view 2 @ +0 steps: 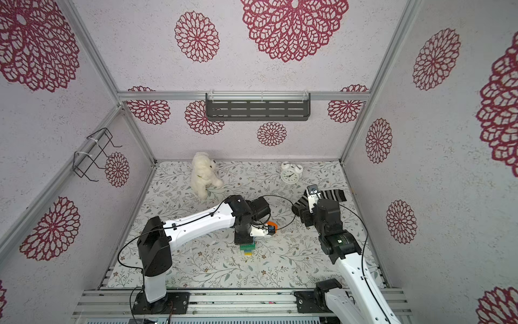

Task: Assemble an ice cream with lego
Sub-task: Assemble the lego brick with the lego brick.

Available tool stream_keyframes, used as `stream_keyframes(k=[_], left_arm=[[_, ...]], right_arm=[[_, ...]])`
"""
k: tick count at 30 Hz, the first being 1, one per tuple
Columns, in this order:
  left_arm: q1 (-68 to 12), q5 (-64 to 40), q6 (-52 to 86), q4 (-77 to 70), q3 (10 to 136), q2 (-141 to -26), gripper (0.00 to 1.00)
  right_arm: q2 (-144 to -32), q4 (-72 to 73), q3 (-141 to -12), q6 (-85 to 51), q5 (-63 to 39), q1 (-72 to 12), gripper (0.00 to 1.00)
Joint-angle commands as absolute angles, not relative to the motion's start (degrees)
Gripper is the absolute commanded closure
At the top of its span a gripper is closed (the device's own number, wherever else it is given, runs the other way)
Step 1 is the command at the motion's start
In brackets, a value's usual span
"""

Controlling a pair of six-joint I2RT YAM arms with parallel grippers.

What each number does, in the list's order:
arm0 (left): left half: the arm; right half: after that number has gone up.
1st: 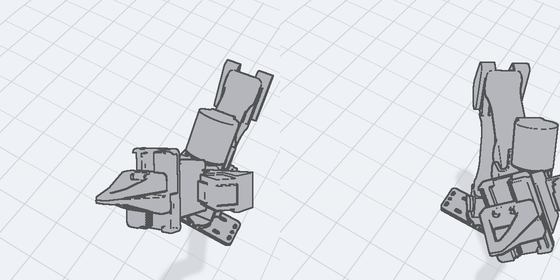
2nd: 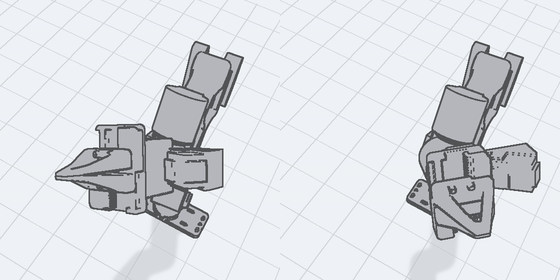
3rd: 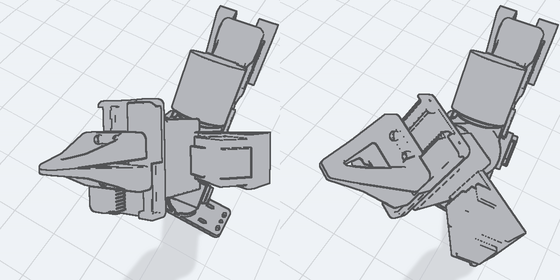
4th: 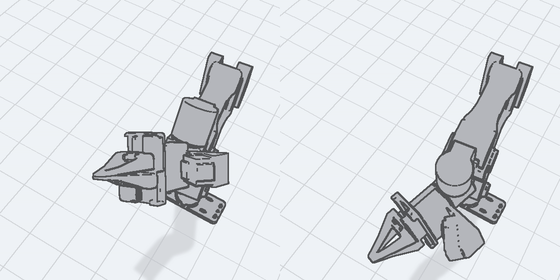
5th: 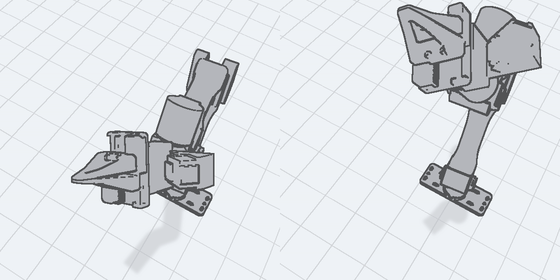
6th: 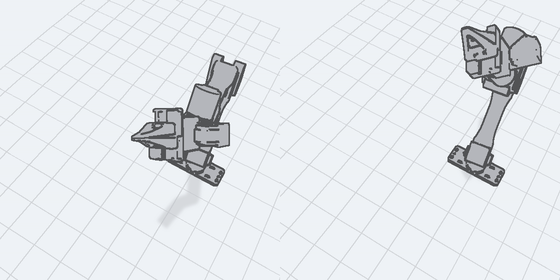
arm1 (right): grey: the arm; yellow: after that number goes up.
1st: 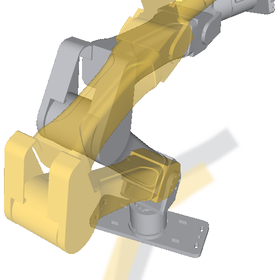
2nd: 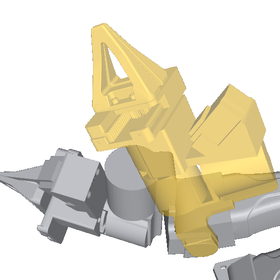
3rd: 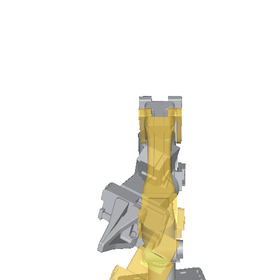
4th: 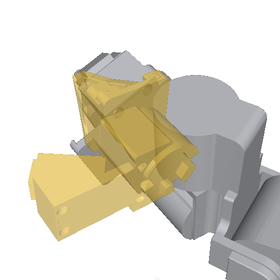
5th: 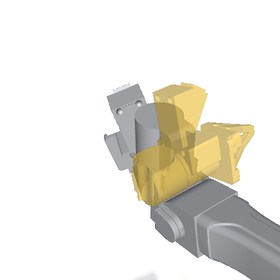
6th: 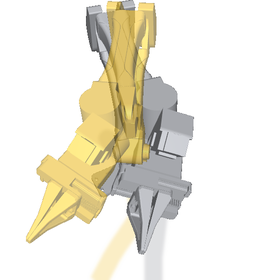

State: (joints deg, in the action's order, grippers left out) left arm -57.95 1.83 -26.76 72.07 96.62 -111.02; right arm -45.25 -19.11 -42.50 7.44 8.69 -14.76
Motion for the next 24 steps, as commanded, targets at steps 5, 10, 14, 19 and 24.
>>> stream_keyframes(k=[5,10,14,19,24], left_arm=[[-59.24,1.07,-25.93,71.02,97.14,-111.10,0.79],[-59.43,1.58,-25.50,70.49,96.60,-111.01,0.79],[-59.43,1.63,-25.15,69.97,96.03,-110.92,0.79],[-59.41,1.91,-24.97,69.76,95.29,-111.08,0.79],[-59.46,1.93,-24.86,69.87,95.08,-111.09,0.79]], right_arm=[[-44.32,-17.67,-41.84,6.39,7.76,-14.16,0.25],[-44.38,-17.67,-41.75,6.37,7.73,-14.11,0.25],[-44.27,-17.67,-41.75,6.35,7.58,-14.11,0.25],[-44.21,-17.67,-41.75,6.42,7.54,-14.07,0.24],[-44.20,-17.67,-41.65,6.38,7.43,-14.09,0.25]])
